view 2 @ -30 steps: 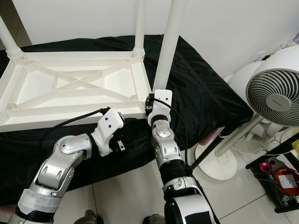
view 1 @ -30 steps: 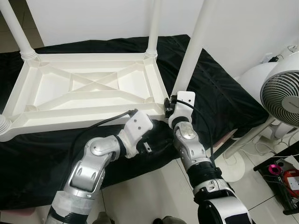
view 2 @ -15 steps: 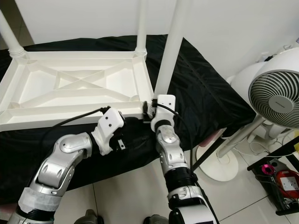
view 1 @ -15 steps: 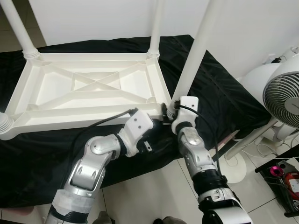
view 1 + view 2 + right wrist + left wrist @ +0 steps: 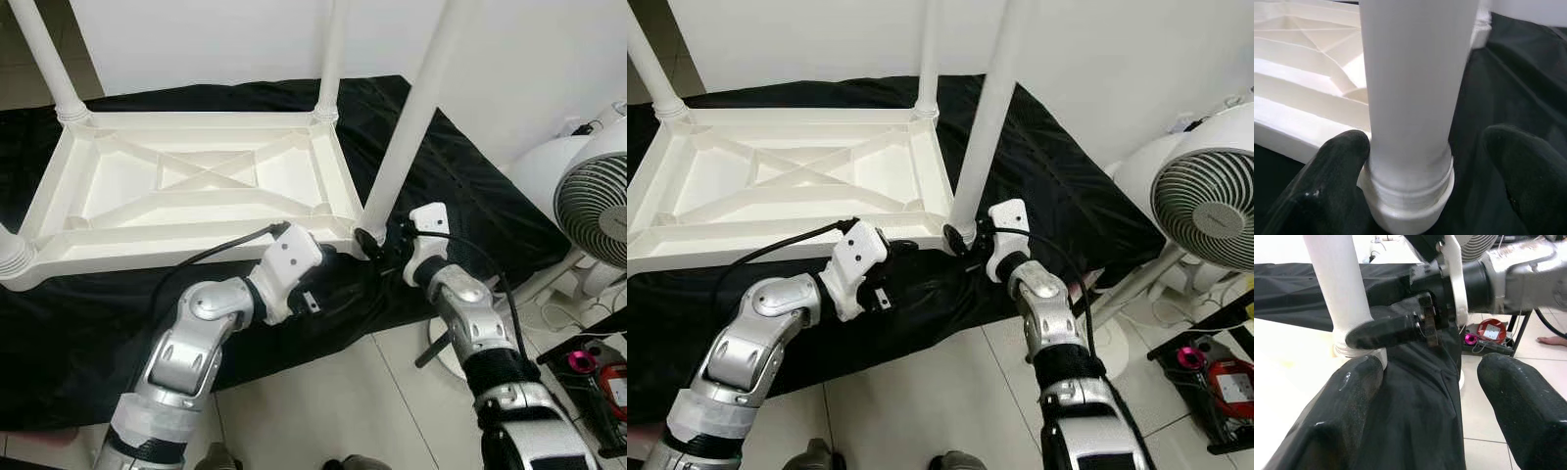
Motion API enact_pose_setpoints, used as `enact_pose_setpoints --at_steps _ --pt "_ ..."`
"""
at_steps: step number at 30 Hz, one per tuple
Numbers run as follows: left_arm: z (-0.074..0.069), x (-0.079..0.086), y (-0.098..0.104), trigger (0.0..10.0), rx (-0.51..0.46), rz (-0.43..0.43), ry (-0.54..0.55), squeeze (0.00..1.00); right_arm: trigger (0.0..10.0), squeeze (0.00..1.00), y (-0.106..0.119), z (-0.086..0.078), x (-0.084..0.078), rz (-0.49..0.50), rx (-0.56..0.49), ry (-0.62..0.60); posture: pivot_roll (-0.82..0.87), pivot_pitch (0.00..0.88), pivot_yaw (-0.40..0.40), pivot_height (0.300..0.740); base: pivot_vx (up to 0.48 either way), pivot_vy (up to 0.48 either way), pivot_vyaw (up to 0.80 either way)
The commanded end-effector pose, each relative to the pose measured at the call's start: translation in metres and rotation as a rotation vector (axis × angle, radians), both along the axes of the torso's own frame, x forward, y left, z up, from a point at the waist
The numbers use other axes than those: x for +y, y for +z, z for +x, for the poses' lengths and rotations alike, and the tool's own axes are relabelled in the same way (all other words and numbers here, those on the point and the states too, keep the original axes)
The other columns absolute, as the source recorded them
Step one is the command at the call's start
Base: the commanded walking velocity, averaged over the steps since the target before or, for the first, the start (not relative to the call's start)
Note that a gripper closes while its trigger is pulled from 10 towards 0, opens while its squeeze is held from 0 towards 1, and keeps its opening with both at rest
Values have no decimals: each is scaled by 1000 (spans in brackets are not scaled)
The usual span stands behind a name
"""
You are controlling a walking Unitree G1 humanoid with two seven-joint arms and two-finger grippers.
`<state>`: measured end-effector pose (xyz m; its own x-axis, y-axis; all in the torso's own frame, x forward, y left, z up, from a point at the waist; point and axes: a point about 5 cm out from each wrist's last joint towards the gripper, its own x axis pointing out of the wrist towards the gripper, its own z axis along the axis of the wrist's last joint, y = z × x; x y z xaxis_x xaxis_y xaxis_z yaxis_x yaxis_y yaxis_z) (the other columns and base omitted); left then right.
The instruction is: Building children table
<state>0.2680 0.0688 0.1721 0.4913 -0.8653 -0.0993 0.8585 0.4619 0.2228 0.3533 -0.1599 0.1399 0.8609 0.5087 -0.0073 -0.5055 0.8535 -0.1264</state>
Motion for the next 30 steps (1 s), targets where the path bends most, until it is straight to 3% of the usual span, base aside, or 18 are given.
enact_pose_setpoints --at_steps 1,13,14,15,16,17,18,25,27,28,30 --pt "6 1 1 10000 -14 -14 86 0 10000 0 4 2 4 -13 -3 79 -42 28 -47 740 0 0 0" --pt "8 3 3 10000 -26 -14 98 0 10000 0 6 14 25 -46 31 215 -22 16 -51 740 0 0 0" --pt "8 3 3 10000 -28 -13 100 0 3843 0 3 14 26 -52 46 225 -21 16 -51 740 0 0 0" --pt "8 3 3 10000 -28 -13 100 0 3843 0 3 14 26 -52 46 225 -21 16 -51 740 0 0 0" --pt "9 3 4 10000 -29 -13 102 0 902 0 0 14 26 -53 56 231 -19 15 -50 740 0 0 0" --pt "9 3 4 10000 -29 -13 102 0 902 0 0 14 26 -53 56 231 -19 15 -50 740 0 0 0" --pt "9 3 4 10000 -30 -13 104 0 0 0 -2 13 25 -53 69 233 -19 15 -50 740 0 0 0" --pt "9 4 4 10000 -32 -10 104 0 0 0 -13 10 16 -46 117 228 -22 15 -43 740 0 0 0" --pt "9 4 4 10000 -32 -10 101 0 392 0 -16 9 14 -40 122 215 -26 17 -41 740 0 0 0" --pt "9 3 4 10000 -32 -10 99 0 10000 0 -18 8 12 -34 125 206 -26 17 -41 740 0 0 0" --pt "9 3 4 10000 -30 -10 97 0 10000 0 -19 8 11 -14 128 179 -26 21 -42 740 0 0 0"
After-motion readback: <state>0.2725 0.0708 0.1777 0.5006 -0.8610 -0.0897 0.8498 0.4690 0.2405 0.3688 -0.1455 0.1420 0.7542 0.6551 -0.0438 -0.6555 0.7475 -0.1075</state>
